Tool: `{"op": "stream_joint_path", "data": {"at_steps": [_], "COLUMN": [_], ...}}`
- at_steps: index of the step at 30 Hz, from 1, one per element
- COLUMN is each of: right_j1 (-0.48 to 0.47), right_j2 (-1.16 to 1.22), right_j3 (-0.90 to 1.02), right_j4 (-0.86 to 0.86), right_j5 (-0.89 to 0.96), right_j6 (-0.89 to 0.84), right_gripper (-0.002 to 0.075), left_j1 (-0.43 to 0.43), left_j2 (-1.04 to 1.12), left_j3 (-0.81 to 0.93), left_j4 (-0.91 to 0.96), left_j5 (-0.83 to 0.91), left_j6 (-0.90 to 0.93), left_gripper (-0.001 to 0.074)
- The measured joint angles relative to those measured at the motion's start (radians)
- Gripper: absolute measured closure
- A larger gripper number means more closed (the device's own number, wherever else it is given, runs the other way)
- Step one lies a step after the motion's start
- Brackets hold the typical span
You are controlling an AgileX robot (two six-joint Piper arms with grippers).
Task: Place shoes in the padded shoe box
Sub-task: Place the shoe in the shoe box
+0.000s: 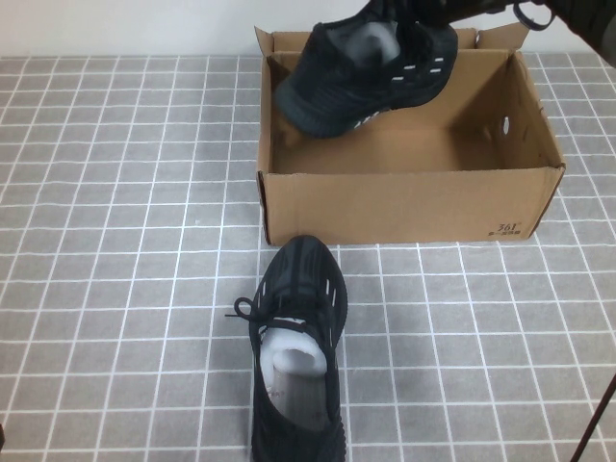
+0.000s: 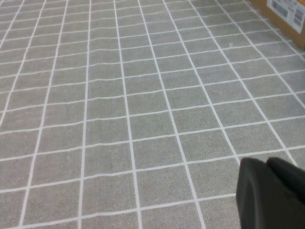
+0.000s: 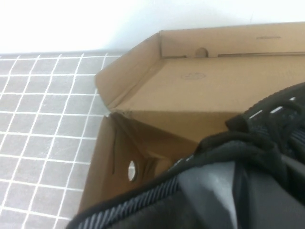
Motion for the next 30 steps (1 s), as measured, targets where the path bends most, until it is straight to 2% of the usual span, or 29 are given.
{"op": "stream_joint_path", "data": {"at_steps": [12, 30], "right_j1": [0.018, 0.028], "right_j2": [-0.002, 0.031], "right_j3": [0.0, -0.001], "right_j4": [-0.005, -0.12], "right_j5": [-0.001, -0.004], "right_j6": [0.033, 0.158], "right_gripper": [0.0725, 0.0725], "left_j1": [0.0, 0.0], "left_j2": [0.0, 0.0], "left_j3": [0.0, 0.0], "left_j4": [0.0, 0.0], "left_j5": [0.0, 0.0], "left_j6": [0.0, 0.0], "left_gripper": [0.0738, 0.0738]}}
